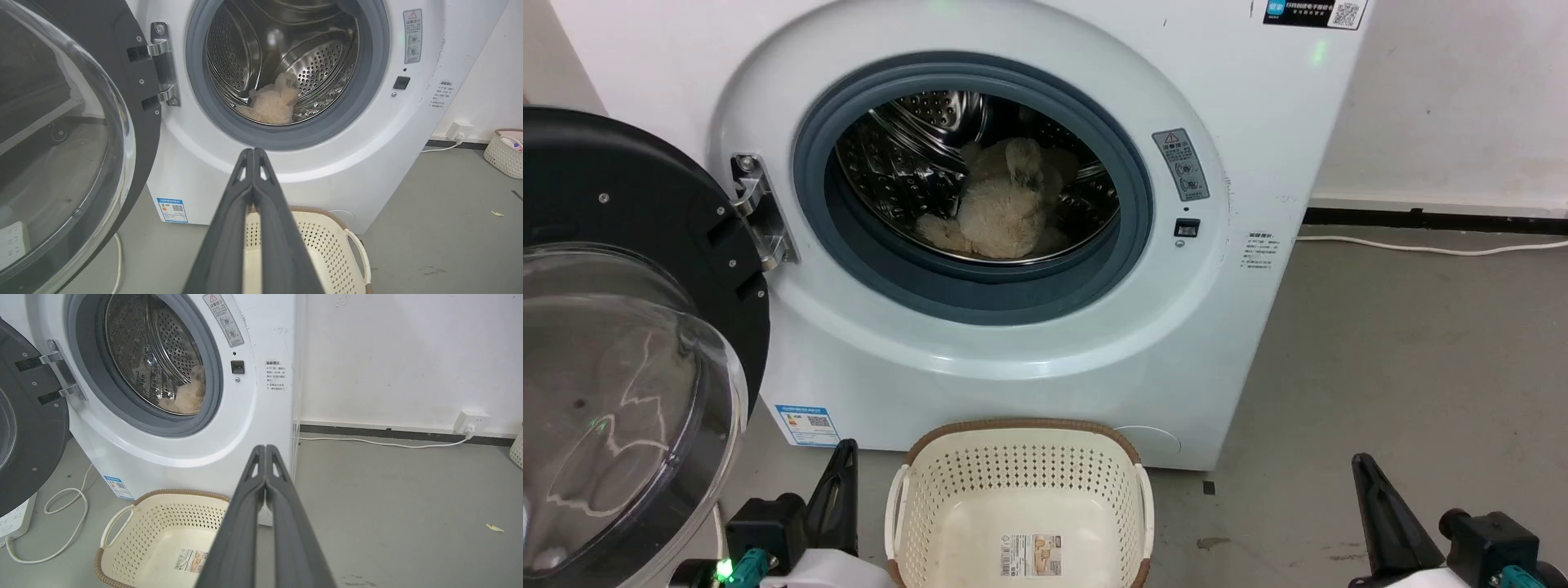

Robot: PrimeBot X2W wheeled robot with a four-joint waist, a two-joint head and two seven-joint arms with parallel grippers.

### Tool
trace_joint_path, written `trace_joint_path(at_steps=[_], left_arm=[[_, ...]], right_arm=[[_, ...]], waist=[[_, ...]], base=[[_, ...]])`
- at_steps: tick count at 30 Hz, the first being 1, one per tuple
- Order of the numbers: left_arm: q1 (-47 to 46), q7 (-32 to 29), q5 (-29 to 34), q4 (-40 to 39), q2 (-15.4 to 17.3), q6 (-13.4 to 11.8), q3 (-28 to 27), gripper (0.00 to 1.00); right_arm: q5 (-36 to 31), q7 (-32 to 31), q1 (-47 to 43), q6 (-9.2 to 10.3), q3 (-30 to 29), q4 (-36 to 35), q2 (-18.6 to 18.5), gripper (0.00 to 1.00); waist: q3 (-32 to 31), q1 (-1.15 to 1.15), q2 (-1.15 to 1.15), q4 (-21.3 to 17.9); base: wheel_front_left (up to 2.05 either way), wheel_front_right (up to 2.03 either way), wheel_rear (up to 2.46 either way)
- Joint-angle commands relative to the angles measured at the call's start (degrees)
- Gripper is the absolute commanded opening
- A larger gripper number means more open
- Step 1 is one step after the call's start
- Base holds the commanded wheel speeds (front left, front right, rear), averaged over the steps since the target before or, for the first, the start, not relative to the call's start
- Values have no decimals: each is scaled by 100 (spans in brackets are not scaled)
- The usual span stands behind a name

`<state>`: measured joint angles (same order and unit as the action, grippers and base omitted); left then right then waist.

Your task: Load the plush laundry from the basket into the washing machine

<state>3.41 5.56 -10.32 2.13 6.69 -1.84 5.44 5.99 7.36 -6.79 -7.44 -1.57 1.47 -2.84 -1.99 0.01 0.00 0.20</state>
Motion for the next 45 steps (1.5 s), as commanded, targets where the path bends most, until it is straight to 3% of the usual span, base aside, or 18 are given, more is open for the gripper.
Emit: trace_joint_path(at_steps=[1, 45], left_arm=[[-107, -20, 51, -34, -15, 14, -34, 0], [-270, -393, 733, -158, -269, 132, -389, 0]], right_arm=[[-49, -21, 107, -2, 12, -30, -2, 0], [-432, -518, 505, -4, 113, -111, -3, 0]], waist=[[3, -1, 0, 0], [139, -1, 0, -14]], base=[[0, 0, 0], [0, 0, 0]])
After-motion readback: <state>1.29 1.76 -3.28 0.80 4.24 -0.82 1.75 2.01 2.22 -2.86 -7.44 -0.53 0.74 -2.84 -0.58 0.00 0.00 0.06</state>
